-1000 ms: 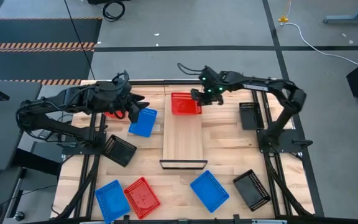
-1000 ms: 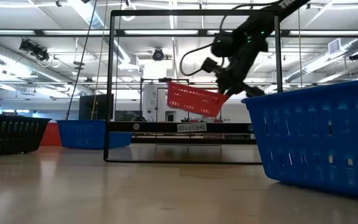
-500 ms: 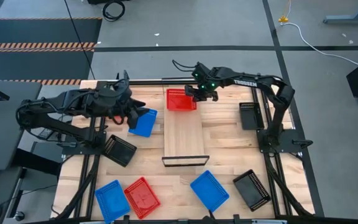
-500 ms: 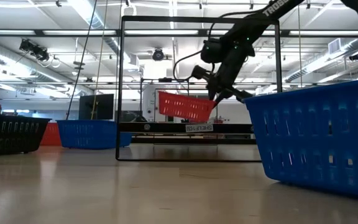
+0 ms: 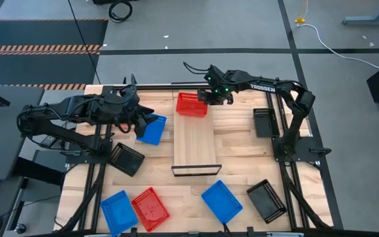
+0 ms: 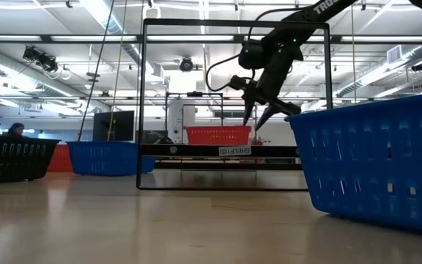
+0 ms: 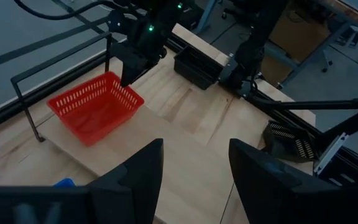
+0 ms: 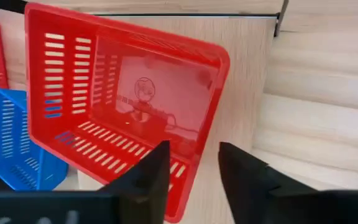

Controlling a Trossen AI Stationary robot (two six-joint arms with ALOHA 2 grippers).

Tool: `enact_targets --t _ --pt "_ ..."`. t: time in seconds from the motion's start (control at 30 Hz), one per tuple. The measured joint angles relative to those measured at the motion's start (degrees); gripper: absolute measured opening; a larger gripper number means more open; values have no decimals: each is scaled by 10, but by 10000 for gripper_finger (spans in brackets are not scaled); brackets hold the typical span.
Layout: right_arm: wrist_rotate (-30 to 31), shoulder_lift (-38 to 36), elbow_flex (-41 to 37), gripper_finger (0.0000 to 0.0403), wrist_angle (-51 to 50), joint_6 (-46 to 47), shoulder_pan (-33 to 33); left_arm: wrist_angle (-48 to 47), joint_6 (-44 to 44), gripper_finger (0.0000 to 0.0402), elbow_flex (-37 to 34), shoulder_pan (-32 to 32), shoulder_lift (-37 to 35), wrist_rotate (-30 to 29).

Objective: Stack baskets on shelf by color
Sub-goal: Put the top blue bin on the shelf

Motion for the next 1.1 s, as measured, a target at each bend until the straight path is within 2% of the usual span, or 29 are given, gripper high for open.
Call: enact_targets --t 0.2,0.33,0.4,0.5,0.6,0.73,0.83,1.1 --pt "-49 -2 0 195 -37 -61 0 -1 0 188 0 0 0 0" --pt "-77 -22 0 203 -123 -151 1 -33 1 188 0 0 0 -4" --pt "-55 -38 0 203 -192 -202 2 -69 8 186 0 0 1 -22" --pt "12 -71 0 201 -291 -269 1 -122 16 183 -8 2 13 -41" --pt "69 -112 0 202 -349 -308 0 -161 19 180 -23 17 31 -21" --pt "99 -170 0 201 -365 -321 -10 -178 -31 174 -64 50 66 59" --pt "110 -208 0 200 -366 -317 -18 -164 -87 172 -101 65 100 92" --pt "121 -276 0 200 -374 -315 -36 -81 -170 186 -153 97 197 94"
